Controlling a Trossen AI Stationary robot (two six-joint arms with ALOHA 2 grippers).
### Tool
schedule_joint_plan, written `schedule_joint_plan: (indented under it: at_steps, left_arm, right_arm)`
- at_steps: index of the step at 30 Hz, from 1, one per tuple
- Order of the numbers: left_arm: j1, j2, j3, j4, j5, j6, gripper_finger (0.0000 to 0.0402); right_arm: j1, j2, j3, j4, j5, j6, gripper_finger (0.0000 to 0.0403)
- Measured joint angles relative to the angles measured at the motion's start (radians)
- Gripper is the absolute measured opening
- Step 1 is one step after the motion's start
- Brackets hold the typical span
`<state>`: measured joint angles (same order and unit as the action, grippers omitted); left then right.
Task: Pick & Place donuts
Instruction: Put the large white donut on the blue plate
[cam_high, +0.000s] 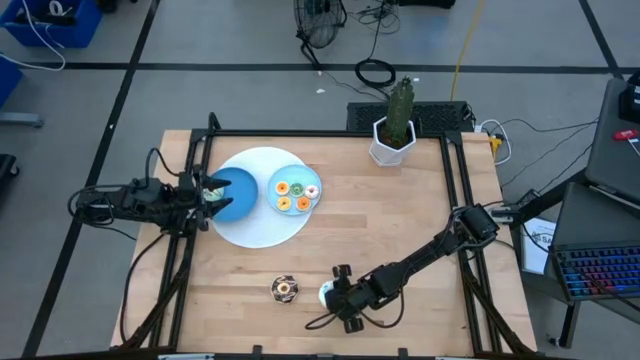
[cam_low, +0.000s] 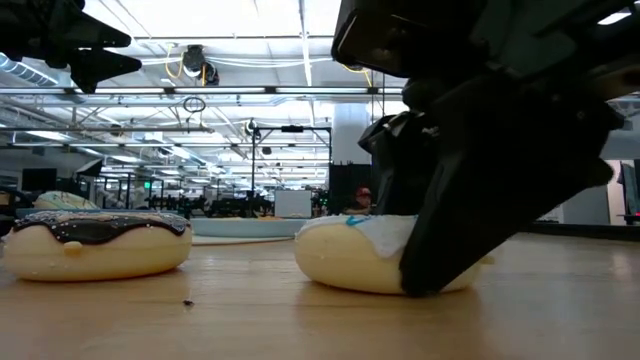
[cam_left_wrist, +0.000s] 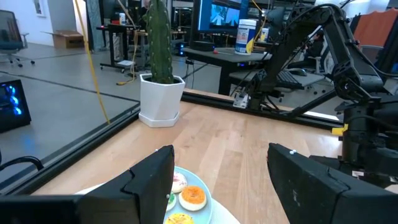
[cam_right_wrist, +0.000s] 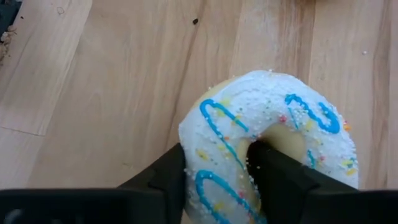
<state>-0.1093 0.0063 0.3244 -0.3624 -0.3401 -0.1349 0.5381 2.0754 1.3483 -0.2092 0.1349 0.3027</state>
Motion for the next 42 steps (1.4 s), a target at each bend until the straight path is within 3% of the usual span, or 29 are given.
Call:
schedule_joint_plan:
  at_steps: [7, 15, 42]
  left_arm:
    - [0.0, 0.0, 0.0, 0.0, 0.0, 0.0, 0.0257]
    - [0.0, 0.0, 0.0, 0.0, 0.0, 0.0, 0.0257]
    - [0.0, 0.0, 0.0, 0.0, 0.0, 0.0, 0.0257]
  right_arm:
    - [-0.001, 0.0, 0.0, 0.001, 0.0, 0.0, 0.0089]
    - [-0.001, 0.0, 0.0, -0.001, 0.0, 0.0, 0.0042]
    - [0.002, -0.098, -0.002, 0.024, -0.011, -0.083, 0.0024]
